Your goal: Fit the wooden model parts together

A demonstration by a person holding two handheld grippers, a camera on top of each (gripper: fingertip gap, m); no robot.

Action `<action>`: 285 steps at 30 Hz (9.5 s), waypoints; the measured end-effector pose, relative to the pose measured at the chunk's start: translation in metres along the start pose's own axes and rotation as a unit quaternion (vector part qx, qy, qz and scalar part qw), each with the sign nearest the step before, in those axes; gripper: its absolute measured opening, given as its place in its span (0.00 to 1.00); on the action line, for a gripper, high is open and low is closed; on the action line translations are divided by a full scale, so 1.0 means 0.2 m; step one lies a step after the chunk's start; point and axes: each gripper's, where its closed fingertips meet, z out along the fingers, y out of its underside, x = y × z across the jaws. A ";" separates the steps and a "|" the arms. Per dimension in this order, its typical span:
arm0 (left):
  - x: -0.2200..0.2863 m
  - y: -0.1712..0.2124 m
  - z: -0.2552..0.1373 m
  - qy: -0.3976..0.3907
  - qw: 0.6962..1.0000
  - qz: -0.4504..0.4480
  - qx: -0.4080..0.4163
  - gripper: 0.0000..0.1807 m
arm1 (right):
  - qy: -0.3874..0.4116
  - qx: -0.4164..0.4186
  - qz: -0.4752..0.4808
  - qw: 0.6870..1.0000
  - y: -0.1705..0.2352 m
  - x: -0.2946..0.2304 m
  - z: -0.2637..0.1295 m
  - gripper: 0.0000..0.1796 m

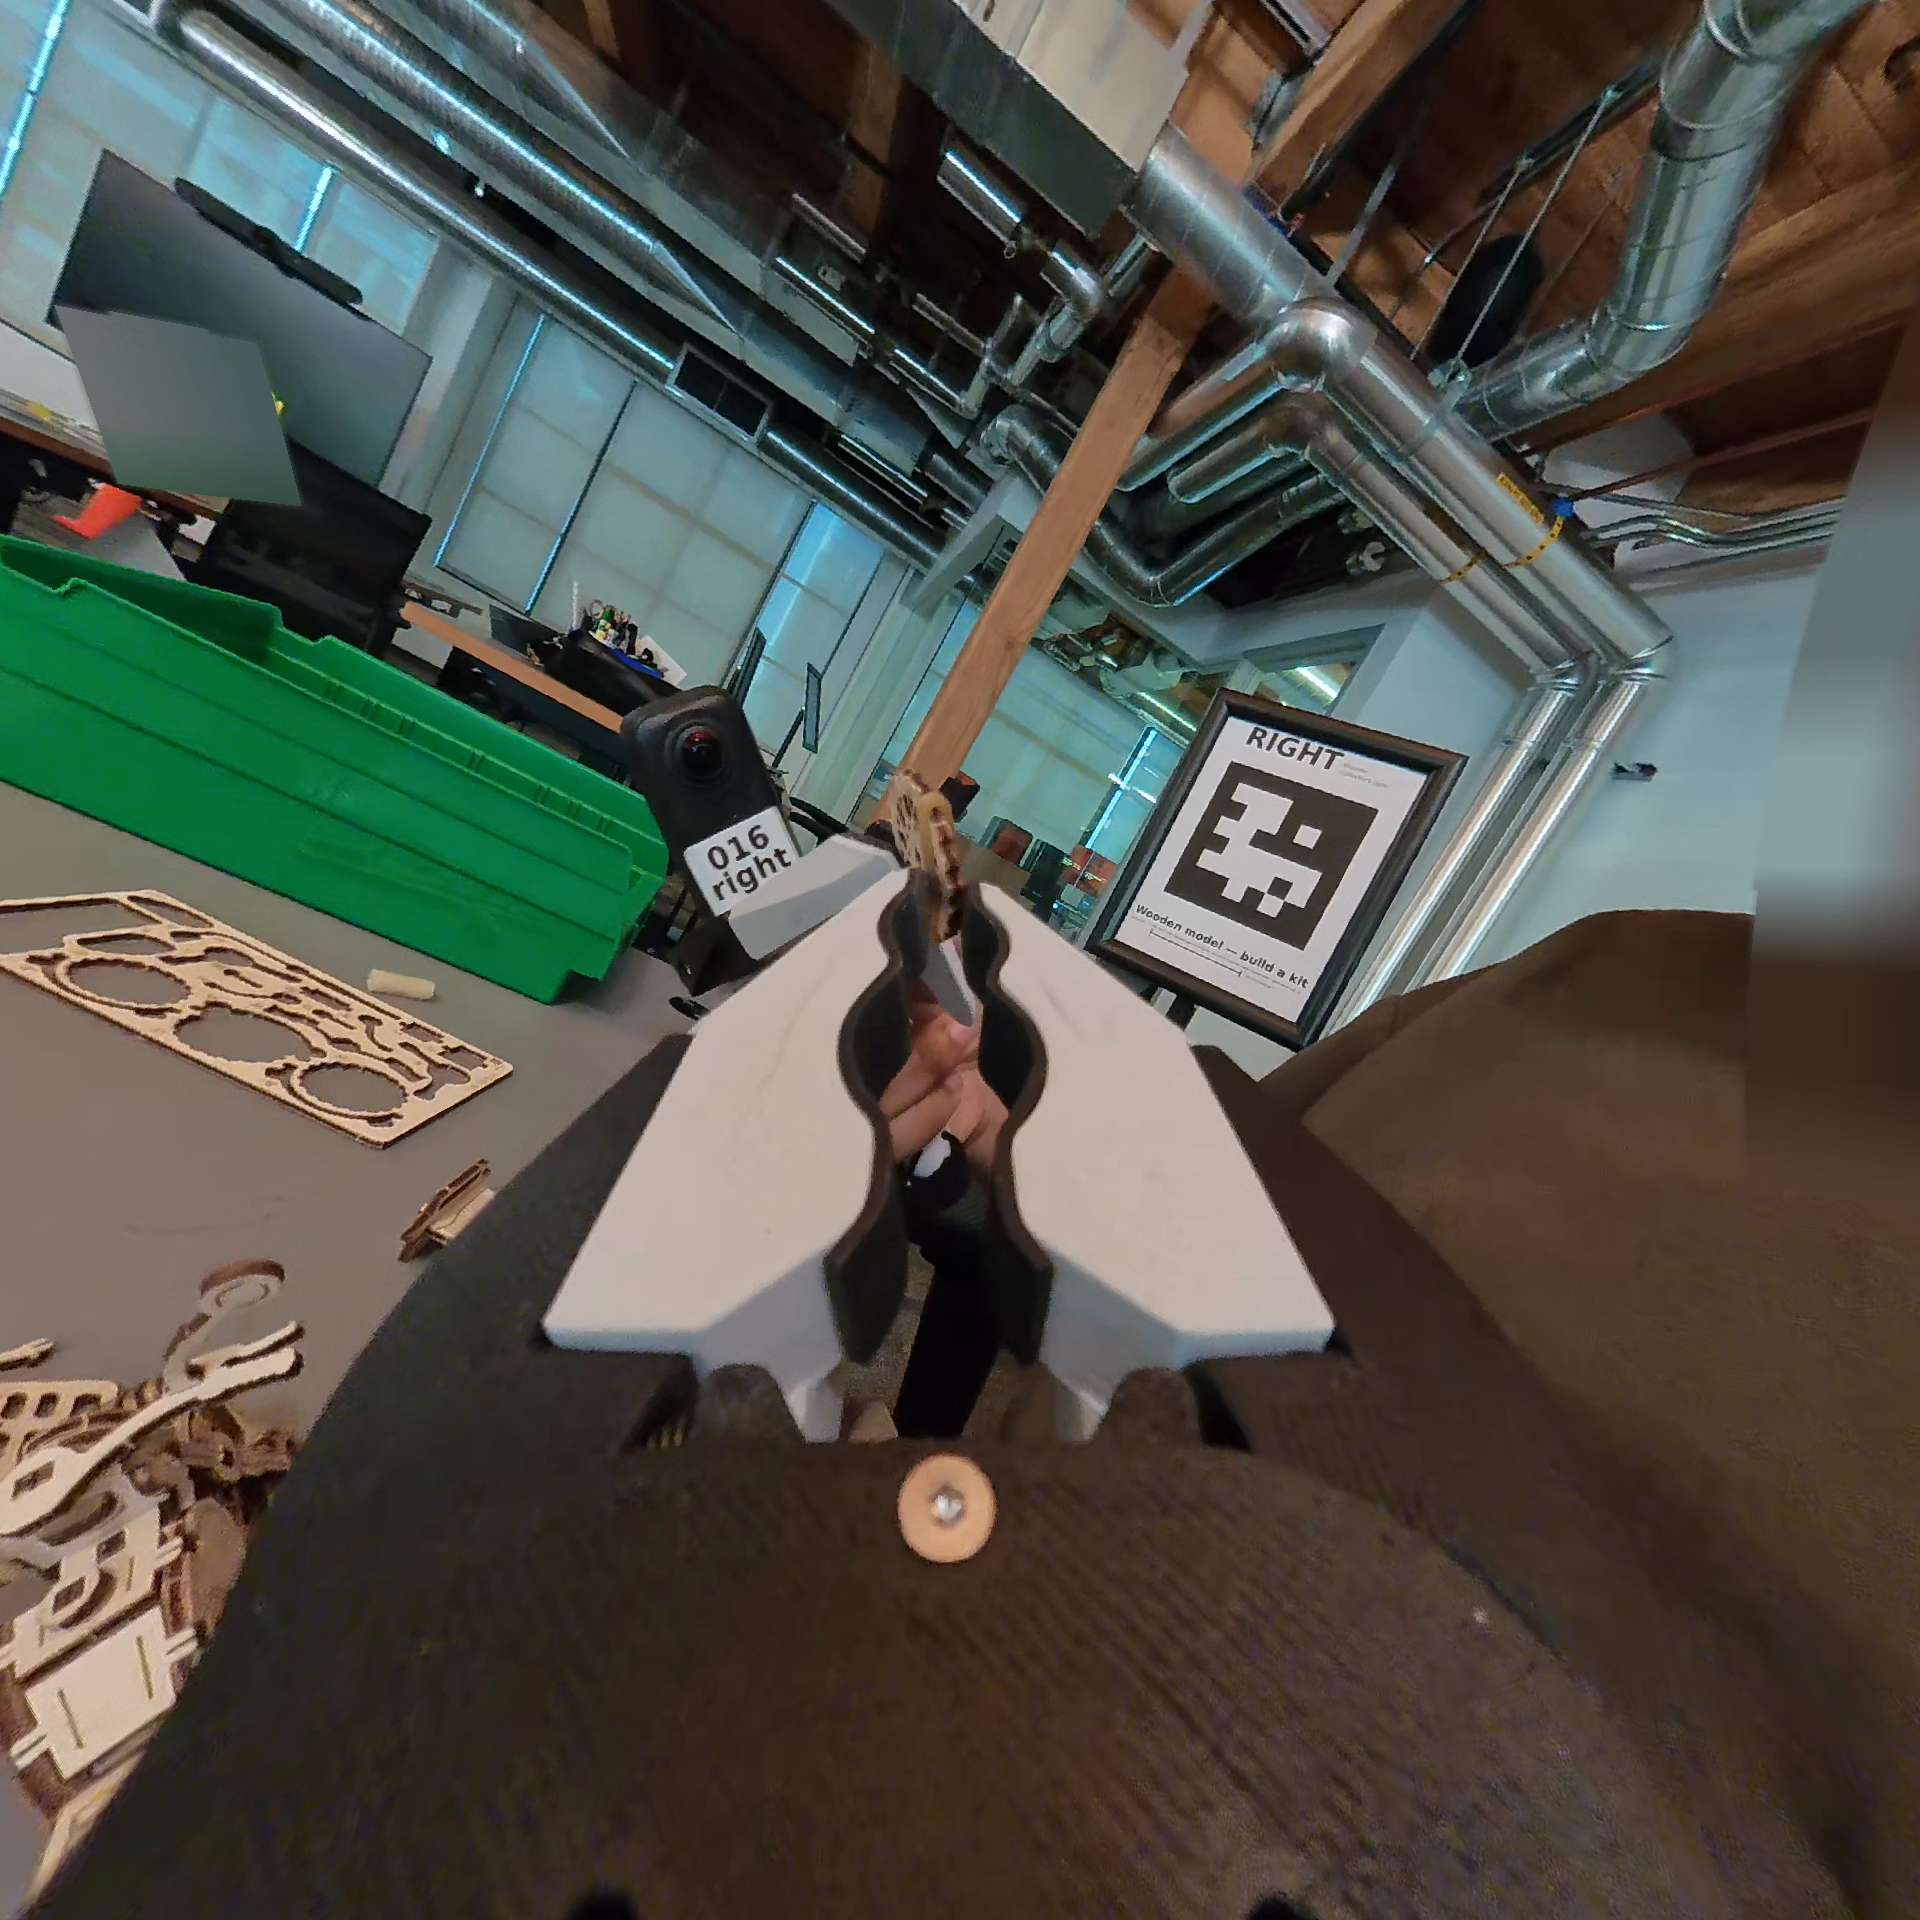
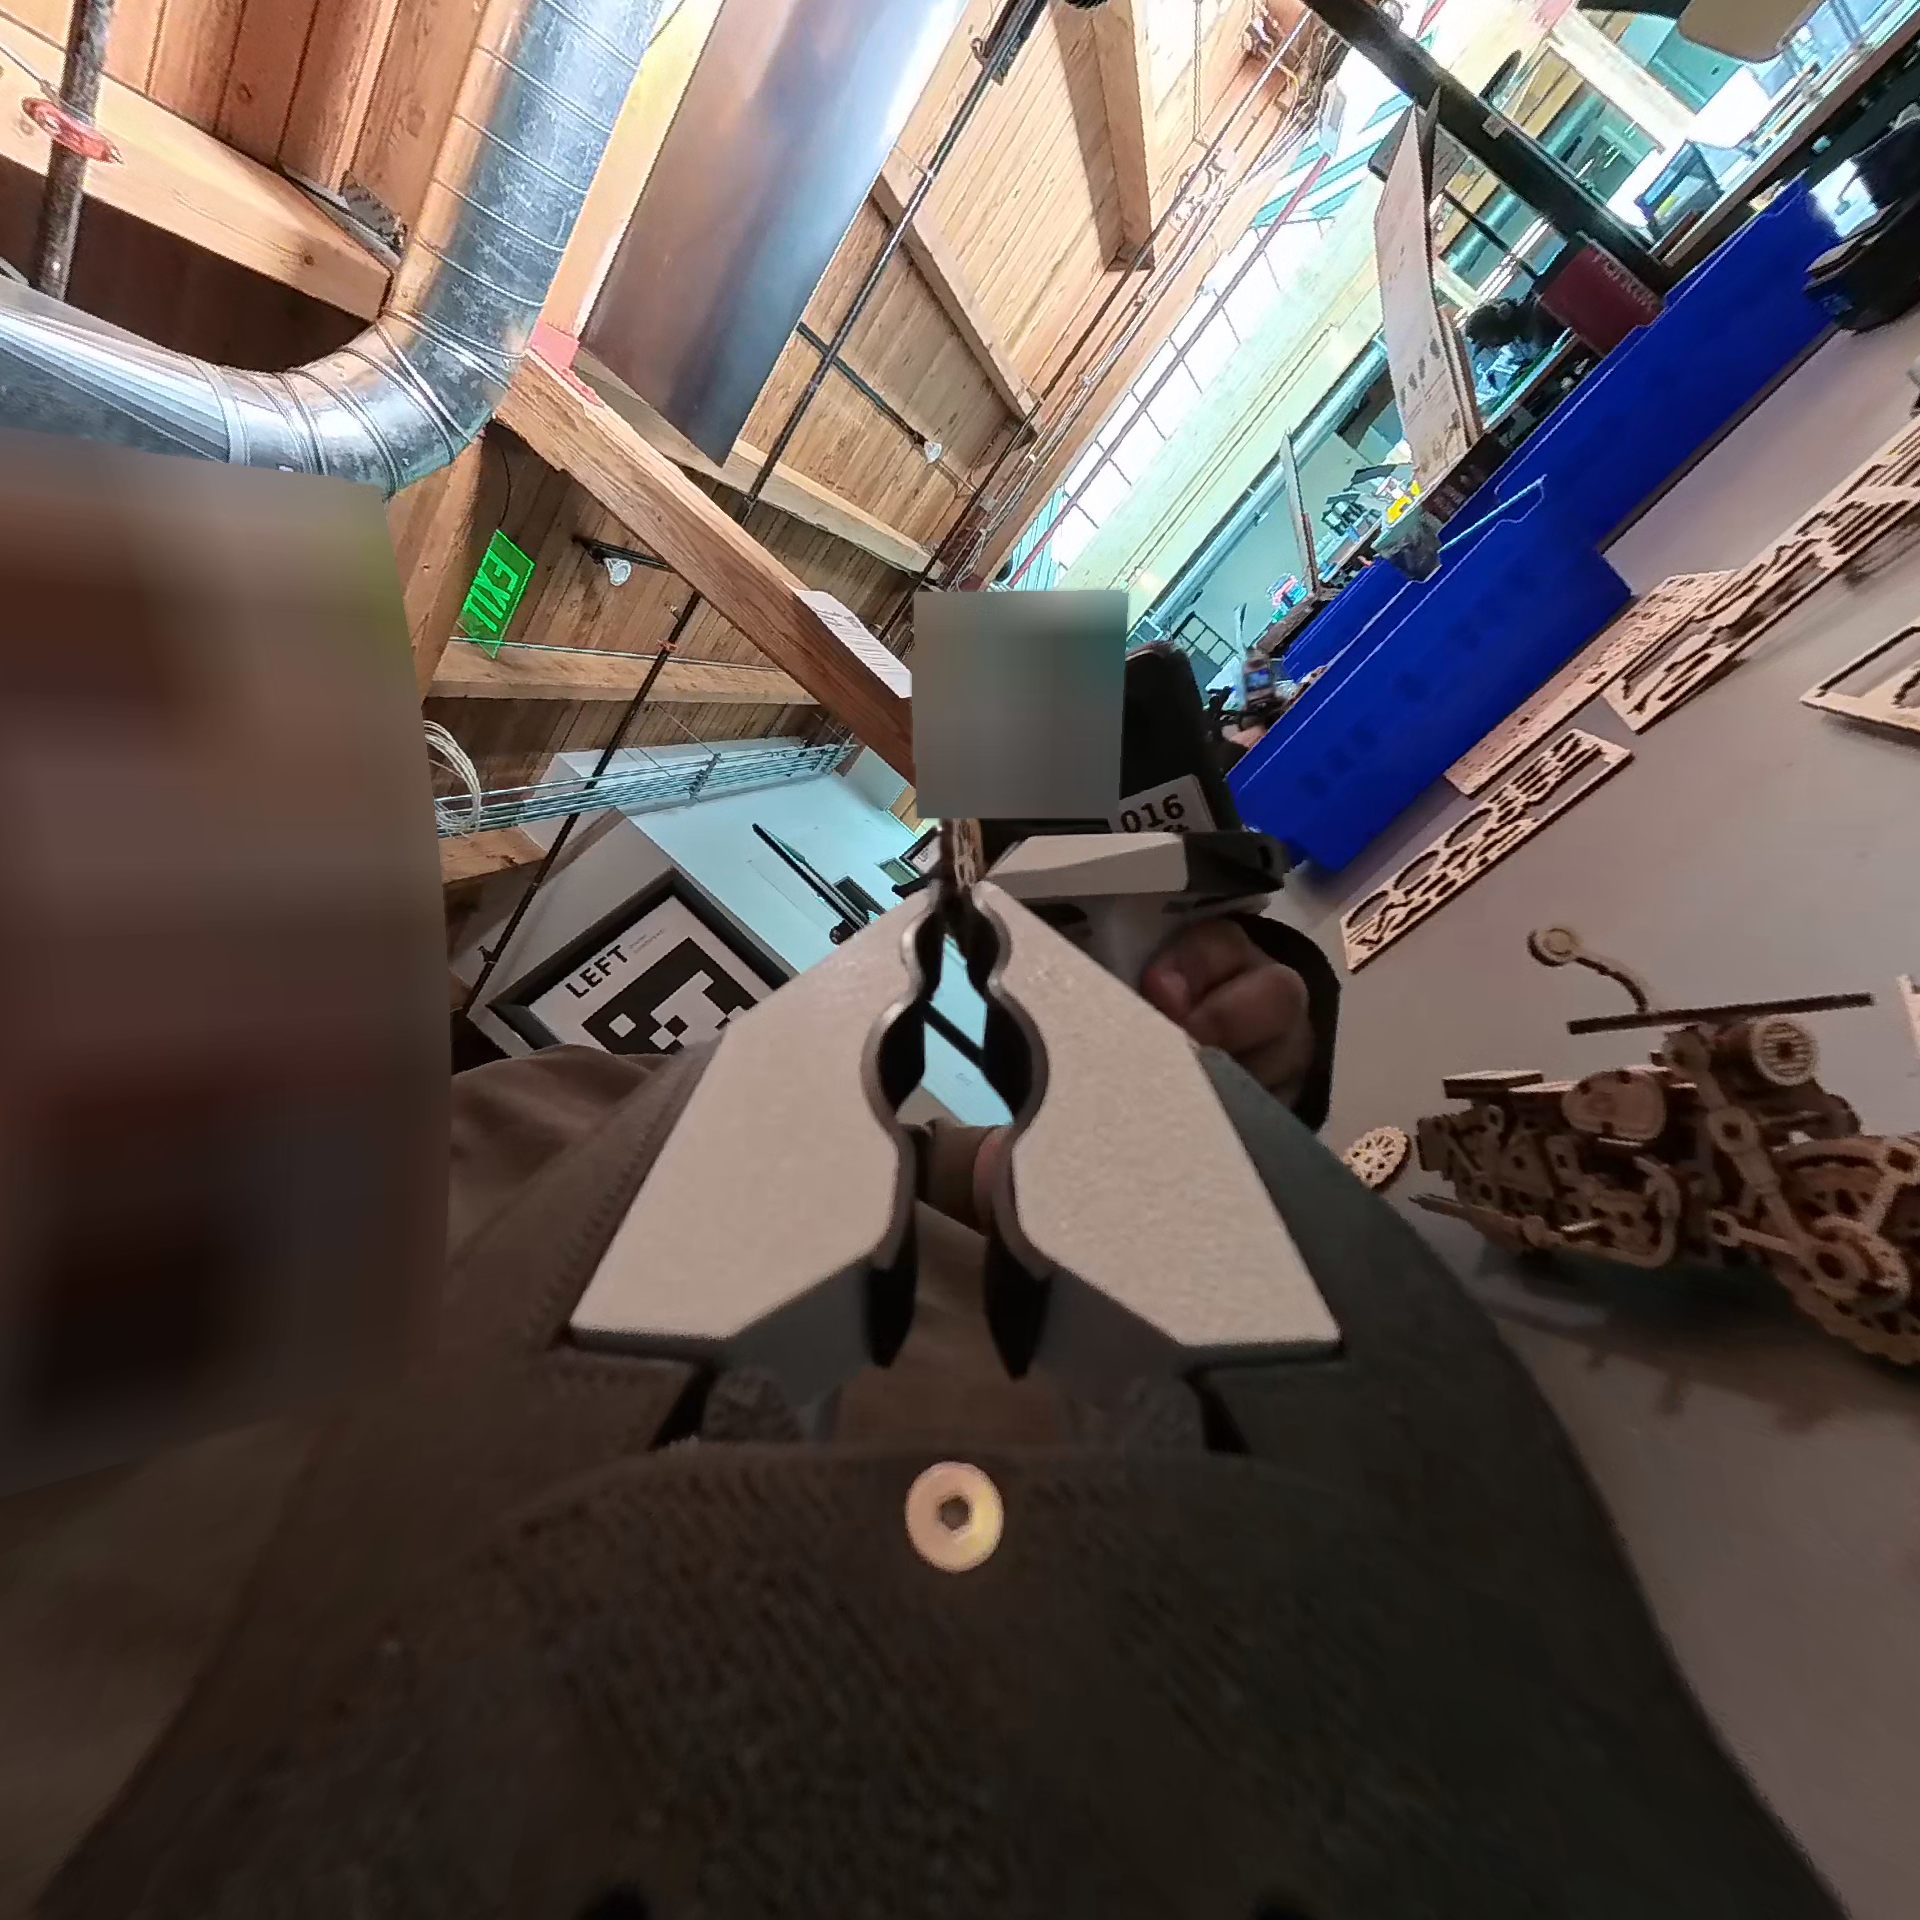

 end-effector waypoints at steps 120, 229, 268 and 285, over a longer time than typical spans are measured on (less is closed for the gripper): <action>-0.37 0.23 -0.08 -0.291 0.936 0.085 -0.179 0.01 | 0.415 -0.241 -0.624 0.616 0.03 0.36 -0.14 0.10; -0.34 0.14 -0.07 -0.374 0.900 0.218 -0.044 0.01 | 0.455 -0.128 -0.589 0.655 -0.01 0.30 -0.07 0.06; -0.34 0.09 -0.11 -0.213 0.964 -0.123 0.104 0.01 | 0.439 -0.154 -0.560 0.685 0.06 0.34 -0.05 0.05; -0.32 0.06 -0.11 -0.208 0.966 -0.104 0.113 0.01 | 0.428 -0.140 -0.567 0.689 0.05 0.32 -0.03 0.05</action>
